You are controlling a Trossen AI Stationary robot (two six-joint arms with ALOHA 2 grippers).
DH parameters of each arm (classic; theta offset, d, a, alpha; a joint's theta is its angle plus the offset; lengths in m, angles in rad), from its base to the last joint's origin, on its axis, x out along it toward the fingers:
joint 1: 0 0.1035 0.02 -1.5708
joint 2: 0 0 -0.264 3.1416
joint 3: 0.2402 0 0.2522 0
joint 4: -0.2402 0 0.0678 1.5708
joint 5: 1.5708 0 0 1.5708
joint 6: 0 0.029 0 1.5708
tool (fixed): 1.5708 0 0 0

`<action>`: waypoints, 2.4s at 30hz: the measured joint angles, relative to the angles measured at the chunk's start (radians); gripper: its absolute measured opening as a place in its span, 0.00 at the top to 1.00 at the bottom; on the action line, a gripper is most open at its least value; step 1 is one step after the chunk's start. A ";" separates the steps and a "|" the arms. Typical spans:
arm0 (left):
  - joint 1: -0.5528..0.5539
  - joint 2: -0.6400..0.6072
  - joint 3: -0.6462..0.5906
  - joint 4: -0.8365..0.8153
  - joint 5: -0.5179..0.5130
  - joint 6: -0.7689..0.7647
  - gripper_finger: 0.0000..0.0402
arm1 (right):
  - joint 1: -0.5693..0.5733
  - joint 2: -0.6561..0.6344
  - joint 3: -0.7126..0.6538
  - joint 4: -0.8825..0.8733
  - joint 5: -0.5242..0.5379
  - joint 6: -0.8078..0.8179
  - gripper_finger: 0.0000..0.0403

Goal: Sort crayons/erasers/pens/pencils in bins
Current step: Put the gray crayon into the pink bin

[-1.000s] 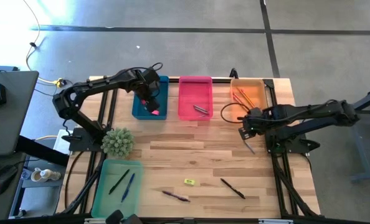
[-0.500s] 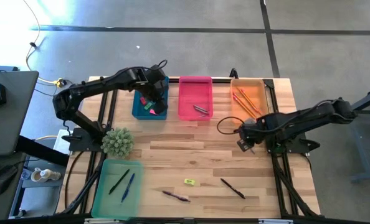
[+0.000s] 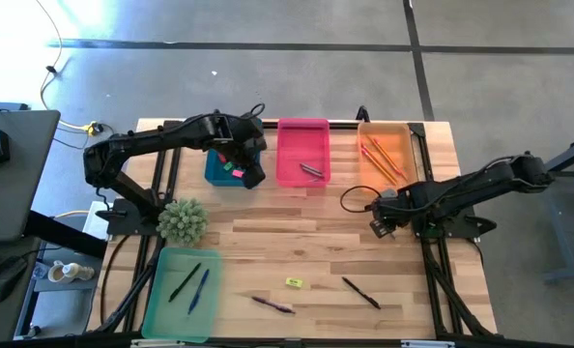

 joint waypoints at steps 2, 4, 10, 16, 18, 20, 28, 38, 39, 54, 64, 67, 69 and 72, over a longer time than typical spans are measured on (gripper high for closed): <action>-0.009 0.000 0.000 0.000 0.000 -0.016 0.46 | 0.000 0.002 -0.018 0.023 -0.001 0.000 0.67; -0.015 0.000 0.000 0.000 0.000 -0.032 0.46 | 0.000 0.005 -0.029 0.037 0.000 0.000 0.67; -0.026 0.000 0.000 0.000 -0.002 -0.057 0.46 | 0.000 0.085 -0.031 0.061 0.010 0.000 0.67; -0.026 0.000 0.000 0.000 -0.002 -0.060 0.46 | 0.000 0.194 -0.015 0.070 0.010 0.000 0.68; -0.026 0.000 0.000 -0.004 -0.002 -0.059 0.46 | 0.000 0.205 -0.006 0.064 0.010 0.000 0.70; -0.026 0.000 0.000 -0.014 -0.002 -0.059 0.46 | 0.000 0.209 0.001 0.063 0.014 0.000 0.75; -0.026 -0.007 0.000 -0.115 -0.012 -0.008 0.46 | 0.000 0.210 0.005 0.078 0.002 0.034 0.97; -0.049 -0.089 -0.042 -0.105 -0.093 0.068 0.46 | 0.000 0.216 0.044 0.067 -0.002 0.019 0.98; -0.051 -0.099 -0.061 -0.088 -0.094 0.067 0.46 | 0.000 0.217 0.050 0.075 0.002 0.018 0.98; -0.122 -0.169 -0.224 0.074 -0.102 0.039 0.46 | -0.001 0.212 0.145 0.422 0.068 -0.019 0.99; -0.131 -0.169 -0.224 0.112 -0.108 0.057 0.46 | -0.037 0.212 0.257 0.521 0.213 -0.098 0.99; -0.136 -0.169 -0.224 0.112 -0.108 0.057 0.46 | -0.076 0.212 0.284 0.541 0.227 -0.154 0.99; -0.137 -0.168 -0.224 0.112 -0.107 0.057 0.46 | -0.107 0.212 0.301 0.579 0.229 -0.197 0.99; -0.137 -0.168 -0.224 0.111 -0.108 0.057 0.46 | -0.154 0.214 0.325 0.620 0.234 -0.263 0.99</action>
